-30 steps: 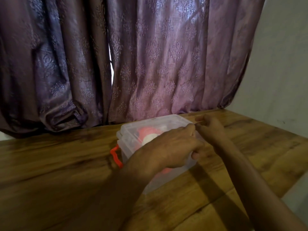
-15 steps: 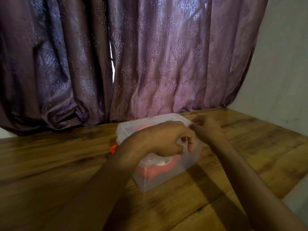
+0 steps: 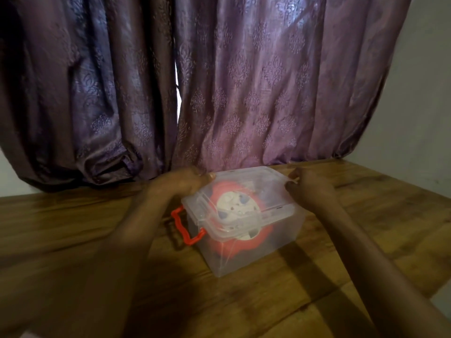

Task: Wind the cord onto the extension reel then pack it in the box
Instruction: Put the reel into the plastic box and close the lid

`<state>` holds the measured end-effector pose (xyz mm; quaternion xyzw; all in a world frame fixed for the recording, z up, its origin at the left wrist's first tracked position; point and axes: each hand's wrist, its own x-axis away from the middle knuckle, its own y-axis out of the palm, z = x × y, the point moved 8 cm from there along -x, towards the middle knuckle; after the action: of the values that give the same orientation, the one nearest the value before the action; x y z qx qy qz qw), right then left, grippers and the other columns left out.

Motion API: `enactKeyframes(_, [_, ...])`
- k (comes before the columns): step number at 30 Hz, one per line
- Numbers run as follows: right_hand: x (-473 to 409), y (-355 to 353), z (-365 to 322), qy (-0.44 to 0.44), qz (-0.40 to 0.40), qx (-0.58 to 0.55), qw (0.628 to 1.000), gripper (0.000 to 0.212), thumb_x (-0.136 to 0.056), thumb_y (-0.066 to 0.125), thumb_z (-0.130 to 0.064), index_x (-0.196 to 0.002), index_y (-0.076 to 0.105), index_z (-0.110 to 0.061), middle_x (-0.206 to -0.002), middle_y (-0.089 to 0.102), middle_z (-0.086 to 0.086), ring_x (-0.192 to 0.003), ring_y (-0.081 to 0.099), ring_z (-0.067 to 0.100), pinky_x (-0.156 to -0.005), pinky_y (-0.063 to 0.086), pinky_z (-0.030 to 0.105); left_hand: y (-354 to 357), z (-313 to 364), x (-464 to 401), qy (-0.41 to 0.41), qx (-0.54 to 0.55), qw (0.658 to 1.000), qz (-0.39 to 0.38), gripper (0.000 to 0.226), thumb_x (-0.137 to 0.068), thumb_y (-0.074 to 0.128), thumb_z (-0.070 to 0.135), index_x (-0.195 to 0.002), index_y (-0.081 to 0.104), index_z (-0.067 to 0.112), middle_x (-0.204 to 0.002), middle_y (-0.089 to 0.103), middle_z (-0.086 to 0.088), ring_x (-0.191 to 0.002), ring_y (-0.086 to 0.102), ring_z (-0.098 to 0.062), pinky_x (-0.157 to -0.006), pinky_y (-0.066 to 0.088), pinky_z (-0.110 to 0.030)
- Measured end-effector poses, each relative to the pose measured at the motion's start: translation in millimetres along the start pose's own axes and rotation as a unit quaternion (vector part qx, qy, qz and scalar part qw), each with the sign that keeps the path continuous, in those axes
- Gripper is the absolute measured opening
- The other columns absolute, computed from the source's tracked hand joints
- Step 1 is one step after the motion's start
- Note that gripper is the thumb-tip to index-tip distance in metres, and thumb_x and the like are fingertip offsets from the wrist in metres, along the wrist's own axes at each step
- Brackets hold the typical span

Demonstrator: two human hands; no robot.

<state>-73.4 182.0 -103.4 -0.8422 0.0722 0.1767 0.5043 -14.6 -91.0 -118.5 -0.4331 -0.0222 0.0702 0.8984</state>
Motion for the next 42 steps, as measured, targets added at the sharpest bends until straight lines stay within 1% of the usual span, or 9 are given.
enactKeyframes(6, [-0.6, 2.5, 1.2, 0.001, -0.022, -0.020, 1.000, 0.034, -0.096, 0.059, -0.019, -0.126, 0.063, -0.004, -0.129, 0.066, 0.022, -0.117, 0.061, 0.038, -0.093, 0.045, 0.036, 5.0, 5.6, -3.7, 0.049, 0.059, 0.996, -0.034, 0.032, -0.100, 0.045, 0.030, -0.074, 0.051, 0.012, -0.072, 0.050, -0.005, -0.065, 0.046, -0.017, -0.066, 0.039, -0.028])
enactKeyframes(9, [-0.3, 7.7, 3.6, 0.018, -0.052, -0.037, 0.998, 0.041, -0.098, 0.056, -0.023, -0.136, 0.056, -0.007, -0.137, 0.061, 0.021, -0.123, 0.058, 0.037, -0.100, 0.045, 0.037, 3.9, 2.8, 2.3, 0.064, 0.113, 0.990, -0.048, 0.029, -0.101, 0.044, 0.019, -0.073, 0.048, 0.014, -0.068, 0.047, -0.002, -0.053, 0.045, -0.006, -0.051, 0.039, -0.021])
enactKeyframes(13, [0.4, 11.8, 3.1, 0.022, -0.062, -0.040, 0.997, 0.041, -0.100, 0.054, -0.024, -0.138, 0.054, -0.010, -0.138, 0.060, 0.022, -0.124, 0.057, 0.038, -0.101, 0.043, 0.038, 8.7, -4.8, 10.3, 0.061, 0.168, 0.983, -0.053, 0.020, -0.102, 0.042, 0.018, -0.088, 0.052, 0.006, -0.074, 0.049, -0.009, -0.063, 0.045, -0.018, -0.057, 0.035, -0.032])
enactKeyframes(20, [1.2, 6.1, 0.3, 0.005, -0.039, -0.015, 0.999, 0.033, -0.096, 0.051, -0.008, -0.127, 0.062, -0.008, -0.130, 0.065, 0.024, -0.119, 0.060, 0.041, -0.099, 0.046, 0.039, 5.7, -5.8, 6.1, 0.029, 0.140, 0.990, 0.013, 0.019, -0.102, 0.043, 0.021, -0.089, 0.053, 0.010, -0.076, 0.051, -0.003, -0.064, 0.046, -0.011, -0.057, 0.039, -0.024])
enactKeyframes(25, [8.6, -0.4, -11.5, -0.021, 0.006, 0.039, 0.999, 0.034, -0.097, 0.049, -0.010, -0.129, 0.061, -0.008, -0.130, 0.065, 0.021, -0.118, 0.061, 0.041, -0.097, 0.048, 0.043, 7.3, -17.1, 3.3, -0.045, 0.143, 0.989, 0.005, 0.046, -0.097, 0.050, 0.039, -0.119, 0.059, -0.001, -0.115, 0.063, -0.029, -0.104, 0.061, -0.046, -0.091, 0.051, -0.052])
enactKeyframes(30, [69.9, -33.1, -61.6, -0.191, 0.175, -0.023, 0.966, 0.021, -0.092, 0.057, -0.012, -0.107, 0.072, -0.012, -0.100, 0.072, 0.013, -0.090, 0.067, 0.036, -0.073, 0.053, 0.041, 6.9, -24.4, 8.8, -0.116, 0.096, 0.989, -0.015, 0.053, -0.094, 0.044, 0.054, -0.108, 0.062, 0.007, -0.086, 0.068, -0.018, -0.066, 0.067, -0.033, -0.062, 0.055, -0.040])
enactKeyframes(33, [124.0, -14.4, -109.6, -0.316, 0.089, -0.067, 0.942, 0.031, -0.098, 0.047, -0.038, -0.103, 0.072, -0.020, -0.096, 0.073, 0.003, -0.088, 0.067, 0.025, -0.073, 0.053, 0.040, 2.6, -16.8, 9.3, -0.109, 0.034, 0.993, 0.003, 0.054, -0.098, 0.039, 0.050, -0.115, 0.061, 0.003, -0.096, 0.067, -0.017, -0.077, 0.066, -0.032, -0.068, 0.055, -0.038])
enactKeyframes(37, [152.1, 20.0, -144.8, -0.344, 0.016, 0.082, 0.935, 0.066, -0.091, 0.036, -0.072, -0.112, 0.067, -0.018, -0.109, 0.070, 0.002, -0.100, 0.062, 0.026, -0.080, 0.052, 0.044, -3.7, -8.5, 10.8, -0.105, -0.038, 0.993, 0.028, 0.050, -0.099, 0.040, 0.046, -0.113, 0.060, 0.003, -0.100, 0.064, -0.018, -0.072, 0.065, -0.031, -0.040, 0.049, -0.030])
enactKeyframes(42, [156.2, 18.1, -154.6, -0.321, 0.114, 0.098, 0.935, 0.054, -0.087, 0.056, -0.067, -0.098, 0.065, -0.014, -0.093, 0.068, 0.006, -0.083, 0.064, 0.029, -0.067, 0.054, 0.042, -6.7, -8.1, 1.7, -0.098, -0.094, 0.991, 0.017, 0.050, -0.099, 0.040, 0.044, -0.119, 0.060, 0.002, -0.116, 0.064, -0.020, -0.085, 0.061, -0.027, -0.058, 0.043, -0.027])
